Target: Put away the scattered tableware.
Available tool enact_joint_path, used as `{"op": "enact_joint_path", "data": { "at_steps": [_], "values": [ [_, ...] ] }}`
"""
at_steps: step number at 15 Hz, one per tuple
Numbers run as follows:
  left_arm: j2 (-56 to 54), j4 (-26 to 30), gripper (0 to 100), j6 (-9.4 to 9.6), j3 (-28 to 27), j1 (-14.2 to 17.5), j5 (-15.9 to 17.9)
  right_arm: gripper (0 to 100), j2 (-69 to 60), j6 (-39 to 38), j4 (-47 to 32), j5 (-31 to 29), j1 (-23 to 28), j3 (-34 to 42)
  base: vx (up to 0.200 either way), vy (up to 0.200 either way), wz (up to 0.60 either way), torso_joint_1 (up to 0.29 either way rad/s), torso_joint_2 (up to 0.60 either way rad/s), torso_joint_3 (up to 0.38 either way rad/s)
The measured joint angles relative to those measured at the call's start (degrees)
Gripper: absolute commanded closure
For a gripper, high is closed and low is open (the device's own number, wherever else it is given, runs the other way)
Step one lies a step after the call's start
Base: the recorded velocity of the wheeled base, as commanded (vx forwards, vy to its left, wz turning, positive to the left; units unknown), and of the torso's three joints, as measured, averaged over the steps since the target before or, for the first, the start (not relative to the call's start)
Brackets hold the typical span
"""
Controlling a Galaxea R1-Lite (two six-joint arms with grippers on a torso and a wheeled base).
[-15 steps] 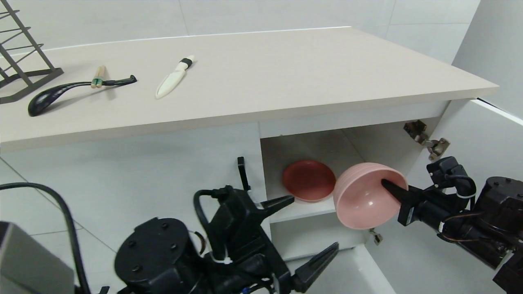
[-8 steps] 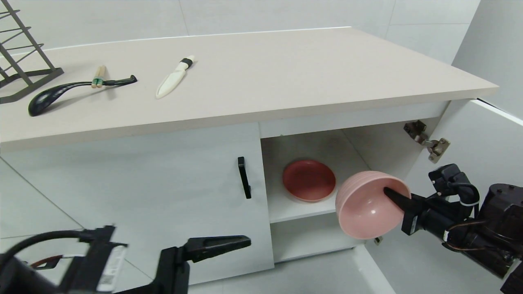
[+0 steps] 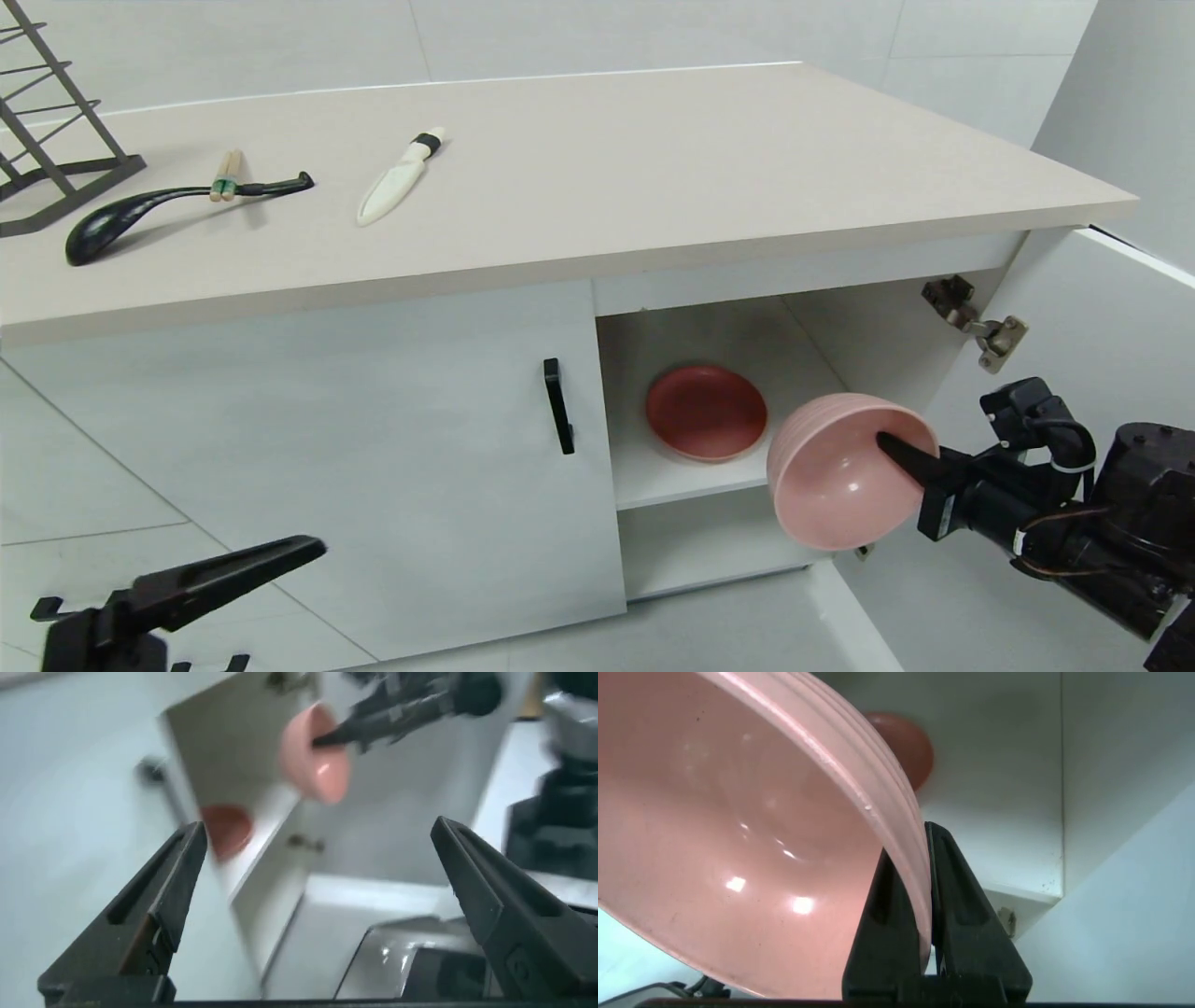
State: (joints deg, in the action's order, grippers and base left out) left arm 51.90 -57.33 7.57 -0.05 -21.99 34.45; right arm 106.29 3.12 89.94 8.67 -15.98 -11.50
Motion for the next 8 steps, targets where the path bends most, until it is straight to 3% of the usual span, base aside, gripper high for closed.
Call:
{"op": "enact_joint_path", "data": {
  "at_steps": [3, 5, 8],
  "values": [
    [-15.43, 15.29, 0, -1.83, 0.05, 10.14, -2.16, 100, 0.11, -0.44, 0.0, 0.02, -0.02, 0.95, 0.0, 0.0, 0.0, 0.0, 0.0, 0.0],
    [-23.19, 22.27, 0, -2.68, 0.05, 15.06, -9.11, 100, 0.1, -0.44, 0.0, 0.02, -0.06, 1.66, 0.0, 0.0, 0.0, 0.0, 0.0, 0.0],
    [-32.22, 30.12, 0, -4.34, 0.05, 18.71, -16.84, 100, 1.07, -0.48, -0.04, 0.0, -0.13, 1.11, 0.0, 0.0, 0.0, 0.0, 0.0, 0.0]
  ]
}}
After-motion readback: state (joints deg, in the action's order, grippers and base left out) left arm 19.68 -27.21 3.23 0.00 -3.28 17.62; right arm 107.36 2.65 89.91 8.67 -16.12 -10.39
